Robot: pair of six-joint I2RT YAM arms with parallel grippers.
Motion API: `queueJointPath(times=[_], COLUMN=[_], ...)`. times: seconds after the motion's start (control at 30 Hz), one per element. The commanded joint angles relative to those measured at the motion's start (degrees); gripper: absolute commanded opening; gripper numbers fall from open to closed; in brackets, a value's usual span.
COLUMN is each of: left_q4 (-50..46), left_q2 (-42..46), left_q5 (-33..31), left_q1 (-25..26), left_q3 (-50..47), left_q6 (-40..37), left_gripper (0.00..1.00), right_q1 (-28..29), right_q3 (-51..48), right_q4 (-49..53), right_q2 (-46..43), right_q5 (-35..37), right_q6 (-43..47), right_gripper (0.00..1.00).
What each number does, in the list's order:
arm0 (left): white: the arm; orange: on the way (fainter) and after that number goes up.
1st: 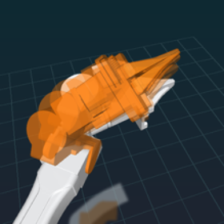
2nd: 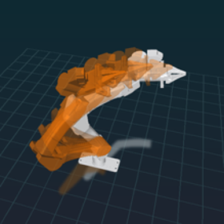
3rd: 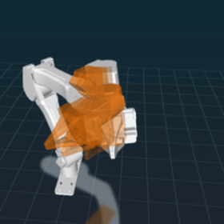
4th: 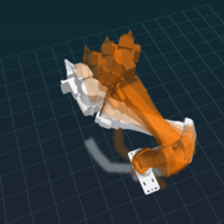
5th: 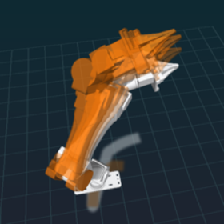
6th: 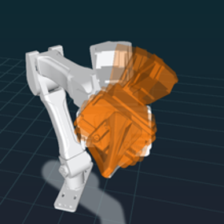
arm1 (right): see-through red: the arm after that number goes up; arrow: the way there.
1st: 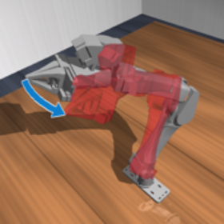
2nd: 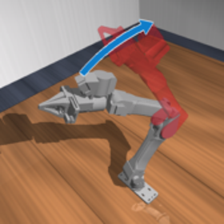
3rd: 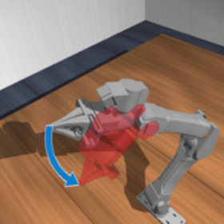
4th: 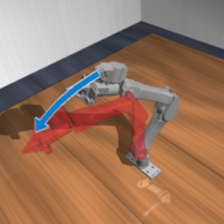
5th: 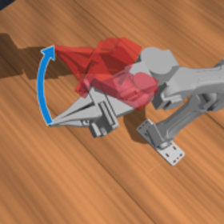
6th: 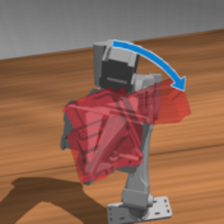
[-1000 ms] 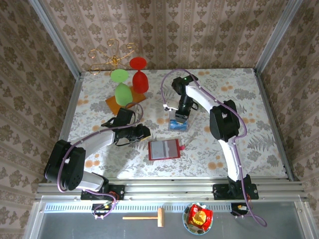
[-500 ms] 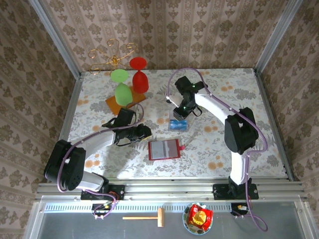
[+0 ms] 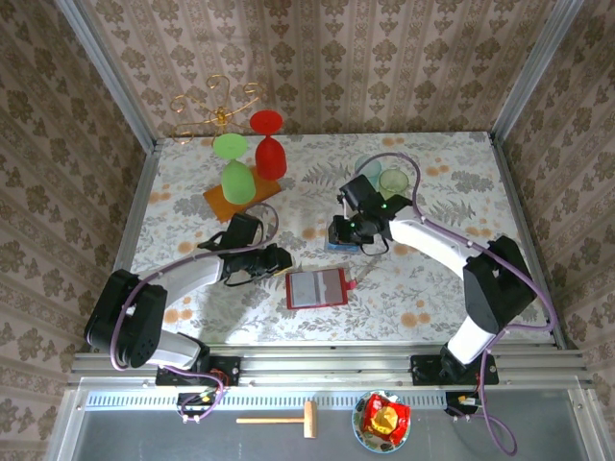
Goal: Take the credit cards out of the card holder
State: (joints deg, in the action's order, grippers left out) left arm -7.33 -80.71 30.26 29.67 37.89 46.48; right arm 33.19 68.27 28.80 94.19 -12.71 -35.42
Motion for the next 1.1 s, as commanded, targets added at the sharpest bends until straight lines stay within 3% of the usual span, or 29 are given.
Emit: queueJointPath(times=[0.0,0.33,0.77,1.07], left_q4=[0.8,4.5,5.3,5.7], left_q2=[0.6,0.7,0.5,0.1], left_q5=[0.8,1.5,0.3,-0.1], left_q1=[0.6,2.4,3.4,3.6], left_q3=[-1.6,-6.6,-8.6,-9.3], left_q6=[-0.1,2.0,2.5,2.7], left_gripper=[0.23,0.25,0.28,0.20], right_q1=[0.9,5.1,8.2,9.1], right_q3=[-4.2,-9.3,-10.2,-10.6], right_q4=[-5.1,-7.7,-10.0,-11.4], right_q2=[-2.1,-2.0,0.4,2.4], right_q5=[-6.1,-7.2,-8.4,-10.6], right_q6=[-10.8,-13.4,-14.7,-15.4], right_gripper=[0.24,0.30,0.32,0.31])
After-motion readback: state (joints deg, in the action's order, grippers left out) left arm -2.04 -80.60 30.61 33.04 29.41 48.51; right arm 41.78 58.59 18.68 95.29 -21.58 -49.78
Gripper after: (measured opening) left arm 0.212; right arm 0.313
